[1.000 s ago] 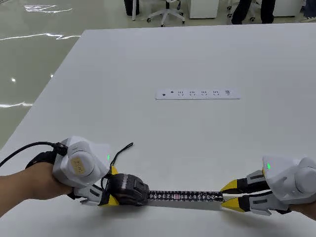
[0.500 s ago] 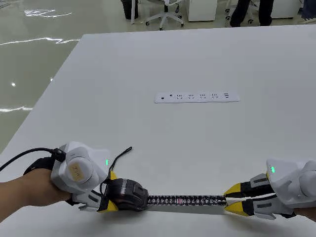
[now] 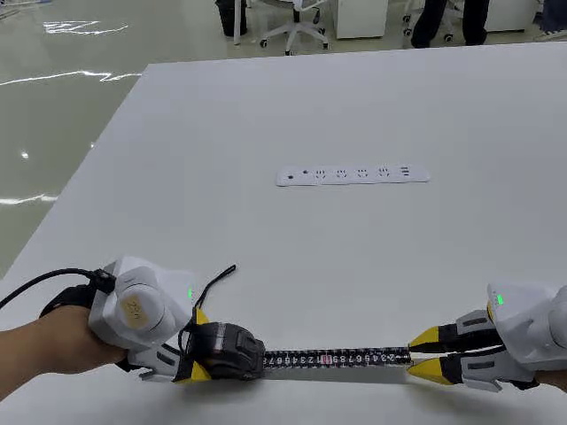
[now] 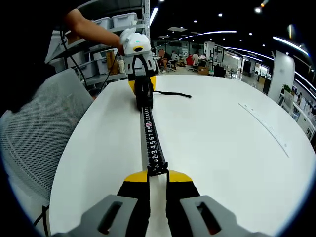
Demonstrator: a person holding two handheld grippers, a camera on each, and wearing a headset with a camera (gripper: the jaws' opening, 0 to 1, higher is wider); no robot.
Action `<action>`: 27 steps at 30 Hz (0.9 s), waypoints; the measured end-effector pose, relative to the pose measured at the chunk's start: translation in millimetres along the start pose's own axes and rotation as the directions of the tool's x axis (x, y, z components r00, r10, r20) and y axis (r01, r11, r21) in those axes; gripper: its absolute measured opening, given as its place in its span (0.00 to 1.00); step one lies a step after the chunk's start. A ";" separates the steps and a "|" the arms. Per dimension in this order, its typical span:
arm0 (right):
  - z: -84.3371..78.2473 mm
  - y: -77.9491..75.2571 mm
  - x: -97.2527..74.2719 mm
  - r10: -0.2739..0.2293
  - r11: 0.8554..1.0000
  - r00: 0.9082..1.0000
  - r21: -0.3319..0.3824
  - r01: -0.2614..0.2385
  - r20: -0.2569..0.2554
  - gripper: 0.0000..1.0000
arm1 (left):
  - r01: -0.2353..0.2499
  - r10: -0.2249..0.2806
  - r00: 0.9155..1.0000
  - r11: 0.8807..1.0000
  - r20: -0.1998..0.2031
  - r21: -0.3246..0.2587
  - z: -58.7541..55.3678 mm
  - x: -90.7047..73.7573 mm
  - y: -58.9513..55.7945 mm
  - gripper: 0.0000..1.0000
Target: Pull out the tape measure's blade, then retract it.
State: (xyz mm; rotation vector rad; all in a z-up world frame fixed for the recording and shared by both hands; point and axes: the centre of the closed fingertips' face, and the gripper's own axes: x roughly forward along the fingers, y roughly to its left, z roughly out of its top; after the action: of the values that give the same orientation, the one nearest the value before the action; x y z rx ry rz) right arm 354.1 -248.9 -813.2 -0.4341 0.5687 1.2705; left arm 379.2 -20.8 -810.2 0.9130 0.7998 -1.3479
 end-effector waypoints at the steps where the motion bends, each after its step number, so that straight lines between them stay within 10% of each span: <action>1: -0.1 0.9 0.4 0.005 1.000 1.000 -0.011 -0.005 -0.005 0.09 | 0.002 -0.002 1.000 1.000 -0.003 0.012 0.5 0.2 -0.8 0.27; 27: -6.6 2.5 4.5 -0.001 1.000 1.000 0.019 0.002 -0.011 0.10 | 0.005 -0.005 1.000 1.000 0.008 0.007 3.4 2.5 -0.1 0.27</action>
State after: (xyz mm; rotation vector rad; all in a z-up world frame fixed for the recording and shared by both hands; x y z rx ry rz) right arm 351.5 -248.8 -821.2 -0.4257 0.5893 1.2610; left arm 379.1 -24.9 -810.9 0.9114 0.7921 -1.3590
